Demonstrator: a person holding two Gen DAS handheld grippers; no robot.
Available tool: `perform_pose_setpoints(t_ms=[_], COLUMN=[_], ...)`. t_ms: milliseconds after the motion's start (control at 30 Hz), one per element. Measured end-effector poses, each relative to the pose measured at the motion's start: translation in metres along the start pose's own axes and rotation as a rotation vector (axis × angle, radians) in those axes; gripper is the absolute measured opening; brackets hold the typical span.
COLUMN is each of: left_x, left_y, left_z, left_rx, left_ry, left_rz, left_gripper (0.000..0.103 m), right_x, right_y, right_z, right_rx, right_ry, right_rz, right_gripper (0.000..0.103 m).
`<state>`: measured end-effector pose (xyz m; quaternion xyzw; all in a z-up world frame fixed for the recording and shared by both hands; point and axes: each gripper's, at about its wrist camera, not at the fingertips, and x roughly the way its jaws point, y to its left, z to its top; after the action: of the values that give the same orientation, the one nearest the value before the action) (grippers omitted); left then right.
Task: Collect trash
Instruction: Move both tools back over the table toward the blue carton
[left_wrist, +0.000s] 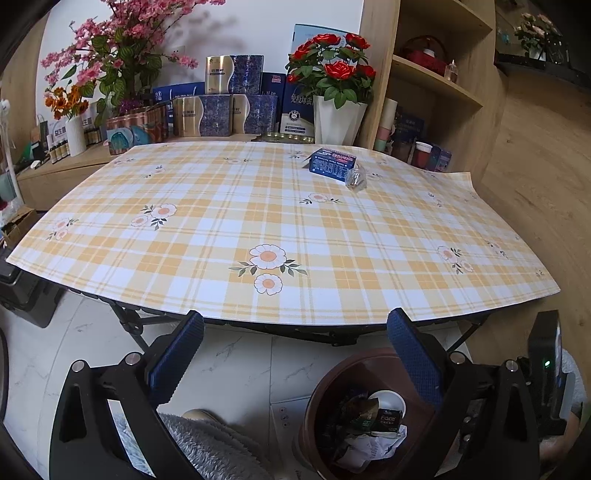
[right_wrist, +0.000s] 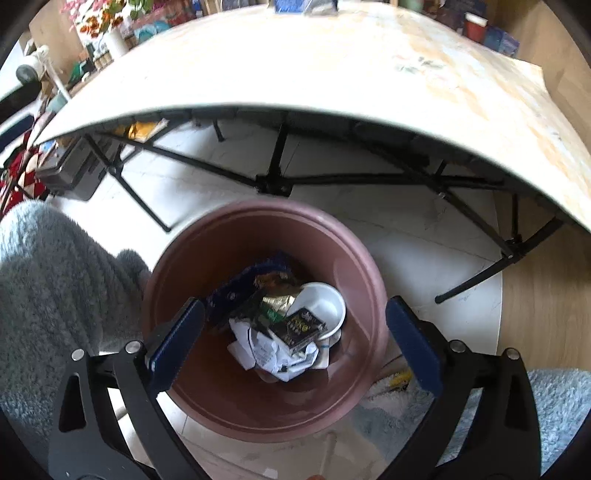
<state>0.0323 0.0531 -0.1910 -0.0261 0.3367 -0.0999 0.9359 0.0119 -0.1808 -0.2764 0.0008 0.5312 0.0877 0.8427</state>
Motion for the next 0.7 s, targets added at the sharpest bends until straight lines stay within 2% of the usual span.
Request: perform_pose_setpoints(t_ms=[267,533,700], left_x=[0.002,0.007,0.01], left_y=[0.001,0.0,-0.001], left_z=[0.0,-0.001,0.0], left_rx=[-0.005,0.001,0.009], left_ry=[0.008,0.024,0.037], left_rz=[-0.001,0.0,-0.004], left_gripper=[0.097,0.097,0.097], right_x=[-0.023,-0.035,-0.041], right_y=[-0.018,-0.033,-0.036], right_z=[0.01,0.014,0.017], right_rx=[0.085,0.158,0.159], right_ry=[-0.108,-0.168,-0.194], right_rz=[-0.028,-0.12,-0.115], right_gripper=[0.097,0.097,0.097])
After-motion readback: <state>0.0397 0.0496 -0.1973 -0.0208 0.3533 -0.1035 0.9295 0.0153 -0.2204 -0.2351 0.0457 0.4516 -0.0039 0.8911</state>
